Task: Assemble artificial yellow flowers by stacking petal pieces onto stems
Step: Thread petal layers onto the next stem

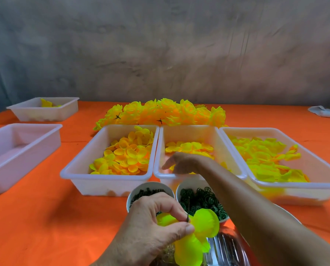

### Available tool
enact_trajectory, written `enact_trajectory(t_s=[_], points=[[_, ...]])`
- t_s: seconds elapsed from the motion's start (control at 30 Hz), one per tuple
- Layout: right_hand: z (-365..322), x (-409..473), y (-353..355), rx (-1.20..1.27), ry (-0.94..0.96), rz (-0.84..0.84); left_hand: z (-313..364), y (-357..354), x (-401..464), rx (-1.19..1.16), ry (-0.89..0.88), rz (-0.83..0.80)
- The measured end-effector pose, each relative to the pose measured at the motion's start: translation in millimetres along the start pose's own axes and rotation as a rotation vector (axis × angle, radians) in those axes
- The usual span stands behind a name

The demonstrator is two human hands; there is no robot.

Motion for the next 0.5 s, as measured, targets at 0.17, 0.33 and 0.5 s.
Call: enact_trajectory(t_s=[0.17, 0.33, 0.5], points=[[-1.0, -0.7, -3.3, -0.053, -0.075, -0.109, -0.2, 0.6, -0.8, 0.013, 0.004, -0.002], [7.1, -1.7, 5.3, 0.238, -0.069, 0.176, -0.6, -0.1, -1.9, 0.015, -0.001, 0.006], [29.3, -27.7, 24.4, 0.801, -0.007, 0.39, -3.0, -1.9, -2.2, 0.014, -0.004, 0.029]])
Point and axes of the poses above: each hand's wrist, its own x-axis towards the middle knuckle, its own y-axis out of the back of the hand, z = x × y, the point moved 5 cm from there along x, towards the middle knuckle, and after that the axes turned 1 degree about -y, right-handed, at the moved point
